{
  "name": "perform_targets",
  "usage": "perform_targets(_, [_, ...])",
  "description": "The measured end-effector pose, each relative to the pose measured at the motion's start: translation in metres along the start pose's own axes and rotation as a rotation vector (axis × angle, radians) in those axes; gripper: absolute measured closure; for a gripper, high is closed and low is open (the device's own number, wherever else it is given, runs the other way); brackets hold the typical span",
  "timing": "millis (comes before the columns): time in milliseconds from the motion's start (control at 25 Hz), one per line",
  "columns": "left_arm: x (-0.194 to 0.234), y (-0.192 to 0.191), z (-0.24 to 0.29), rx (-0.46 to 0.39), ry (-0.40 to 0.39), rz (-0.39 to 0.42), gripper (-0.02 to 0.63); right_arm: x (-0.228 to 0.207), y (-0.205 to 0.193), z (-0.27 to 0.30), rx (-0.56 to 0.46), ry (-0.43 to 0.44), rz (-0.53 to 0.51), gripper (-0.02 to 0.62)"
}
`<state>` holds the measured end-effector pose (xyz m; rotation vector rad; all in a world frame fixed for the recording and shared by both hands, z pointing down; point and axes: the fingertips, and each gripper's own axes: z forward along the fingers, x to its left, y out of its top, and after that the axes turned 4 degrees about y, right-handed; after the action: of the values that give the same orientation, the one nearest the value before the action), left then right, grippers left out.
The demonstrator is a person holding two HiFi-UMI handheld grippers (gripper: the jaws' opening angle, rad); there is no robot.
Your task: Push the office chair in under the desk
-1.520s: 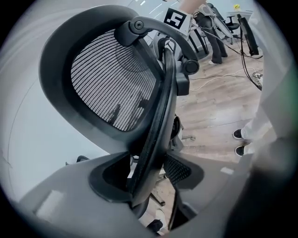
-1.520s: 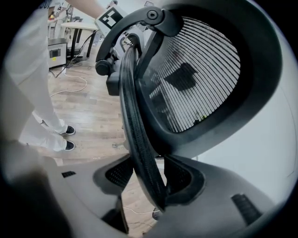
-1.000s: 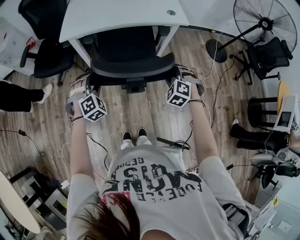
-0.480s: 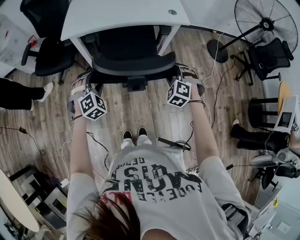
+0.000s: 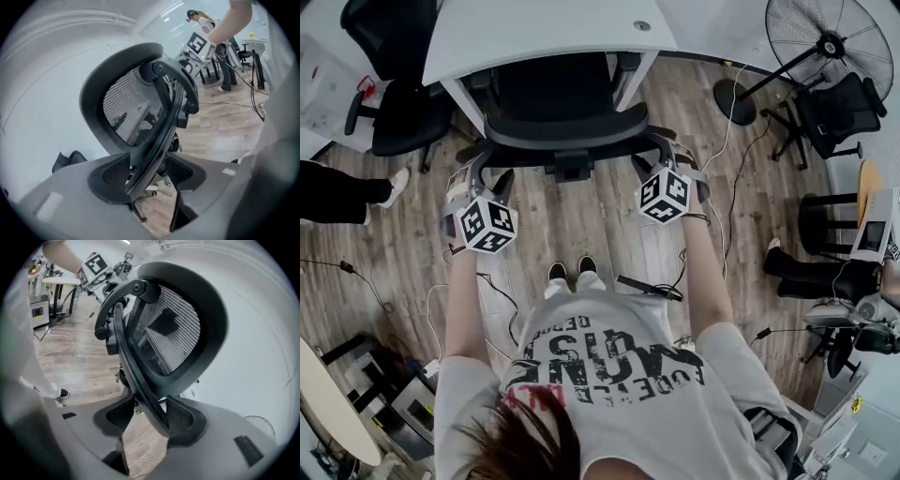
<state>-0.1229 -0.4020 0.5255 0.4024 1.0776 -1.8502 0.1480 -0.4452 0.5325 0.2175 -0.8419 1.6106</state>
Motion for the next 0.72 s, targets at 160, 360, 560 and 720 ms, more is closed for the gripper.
perform_targets(160, [0.007,0.017,-0.018,-0.068,0.022,-0.188,0.362,-0.006,0.006,-0.019,-0.060,-0.038,0.095,0.388])
perform_targets(360, [0.012,0.031,-0.036,-0.175,0.021,-0.444,0.372,-0.018,0.021,-0.052,-0.240,-0.106,0.378,0.418])
perform_targets(560, [0.025,0.049,-0.056,-0.265,0.036,-0.568,0.396,-0.023,0.041,-0.081,-0.434,-0.110,0.640,0.476])
perform_targets(720, [0.026,0.057,-0.066,-0.291,0.043,-0.582,0.407,-0.022,0.060,-0.098,-0.529,-0.095,0.696,0.496])
